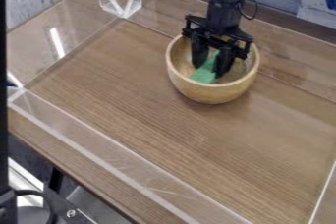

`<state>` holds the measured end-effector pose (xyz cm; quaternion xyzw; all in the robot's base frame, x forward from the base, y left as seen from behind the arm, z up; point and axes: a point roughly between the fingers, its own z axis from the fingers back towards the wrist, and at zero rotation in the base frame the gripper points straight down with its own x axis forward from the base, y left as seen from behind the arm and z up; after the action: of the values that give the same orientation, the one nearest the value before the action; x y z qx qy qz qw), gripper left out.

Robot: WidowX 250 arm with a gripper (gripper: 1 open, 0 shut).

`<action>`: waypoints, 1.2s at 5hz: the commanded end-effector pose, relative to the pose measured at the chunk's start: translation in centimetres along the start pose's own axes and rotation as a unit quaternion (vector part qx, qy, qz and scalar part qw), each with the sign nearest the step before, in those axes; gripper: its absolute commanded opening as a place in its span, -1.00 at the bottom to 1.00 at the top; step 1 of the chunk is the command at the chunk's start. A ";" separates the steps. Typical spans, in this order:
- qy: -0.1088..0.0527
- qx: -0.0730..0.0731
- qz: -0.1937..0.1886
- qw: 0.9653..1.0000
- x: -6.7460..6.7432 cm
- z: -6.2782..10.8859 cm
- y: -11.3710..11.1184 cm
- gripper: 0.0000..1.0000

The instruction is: Remove the green block from inside the brown bowl and put it on the table

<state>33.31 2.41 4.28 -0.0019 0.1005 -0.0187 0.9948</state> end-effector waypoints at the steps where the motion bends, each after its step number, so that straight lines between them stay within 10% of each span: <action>1: -0.061 0.004 0.000 0.998 0.4 4.0 0.1 -1.00; 6: -0.090 0.001 -0.054 0.994 -0.8 6.3 -3.5 -1.00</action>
<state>33.03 -0.99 7.96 -0.0099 0.0548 -0.0700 0.9960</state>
